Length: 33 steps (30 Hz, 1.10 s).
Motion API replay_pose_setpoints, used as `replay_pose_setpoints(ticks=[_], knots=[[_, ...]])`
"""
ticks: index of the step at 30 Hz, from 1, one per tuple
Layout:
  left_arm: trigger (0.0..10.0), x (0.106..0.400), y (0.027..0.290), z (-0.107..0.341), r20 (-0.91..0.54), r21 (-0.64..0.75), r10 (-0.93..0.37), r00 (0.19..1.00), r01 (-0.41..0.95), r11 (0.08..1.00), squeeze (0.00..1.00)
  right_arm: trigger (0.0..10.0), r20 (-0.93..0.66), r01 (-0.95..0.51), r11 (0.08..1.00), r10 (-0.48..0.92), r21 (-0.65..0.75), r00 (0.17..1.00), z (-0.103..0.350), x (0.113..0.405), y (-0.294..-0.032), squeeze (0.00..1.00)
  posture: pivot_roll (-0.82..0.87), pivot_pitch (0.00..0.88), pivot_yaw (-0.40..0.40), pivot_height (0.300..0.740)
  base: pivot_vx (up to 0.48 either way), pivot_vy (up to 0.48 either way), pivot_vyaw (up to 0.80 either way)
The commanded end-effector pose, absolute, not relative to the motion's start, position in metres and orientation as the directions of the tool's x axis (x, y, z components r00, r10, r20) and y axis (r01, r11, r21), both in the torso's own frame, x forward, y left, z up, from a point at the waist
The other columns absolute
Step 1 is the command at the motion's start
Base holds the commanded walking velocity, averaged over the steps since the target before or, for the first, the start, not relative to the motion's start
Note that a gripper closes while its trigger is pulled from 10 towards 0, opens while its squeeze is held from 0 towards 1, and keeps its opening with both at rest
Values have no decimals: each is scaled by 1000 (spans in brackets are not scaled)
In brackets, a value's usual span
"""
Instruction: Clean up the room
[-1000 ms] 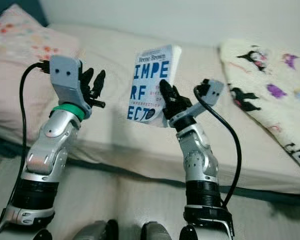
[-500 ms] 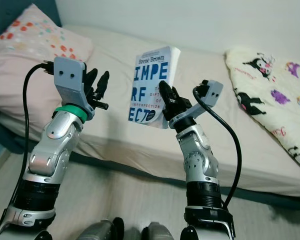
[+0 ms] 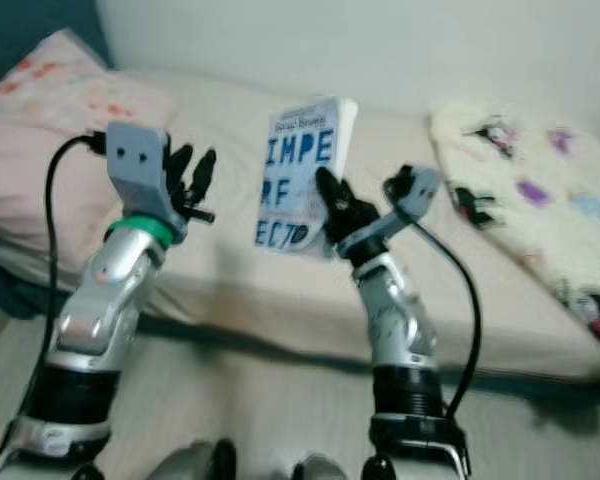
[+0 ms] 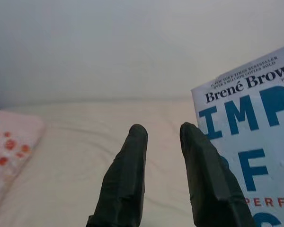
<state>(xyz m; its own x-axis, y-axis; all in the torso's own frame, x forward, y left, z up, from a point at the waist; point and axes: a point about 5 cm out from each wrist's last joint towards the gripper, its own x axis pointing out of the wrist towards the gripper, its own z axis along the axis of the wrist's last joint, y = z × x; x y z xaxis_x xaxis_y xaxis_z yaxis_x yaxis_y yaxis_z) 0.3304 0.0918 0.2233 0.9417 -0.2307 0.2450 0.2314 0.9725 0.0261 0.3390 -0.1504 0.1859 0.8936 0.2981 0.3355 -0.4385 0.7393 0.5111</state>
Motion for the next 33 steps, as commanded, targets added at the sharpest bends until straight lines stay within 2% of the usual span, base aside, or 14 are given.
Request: replay_pose_setpoints(ticks=[1, 15, 33], knots=[[10000, 330, 90, 219, 225, 28, -238, 945, 238, 971, 0, 10000, 359, -455, 736, 301, 501, 883, 190, 339, -149, 0, -32, 36, 19, 718, 0, 0, 0], [10000, 330, 91, 220, 235, 36, -236, 943, 235, 971, 0, 10000, 369, -462, 744, 306, 483, 878, 192, 338, -147, 0, -32, 37, 22, 718, 0, 0, 0], [10000, 328, 100, 207, 180, -18, -200, 963, 207, 978, 0, 10000, 373, -520, 730, 377, 444, 848, 191, 333, -133, 0, -28, 41, 27, 718, 0, 0, 777]])
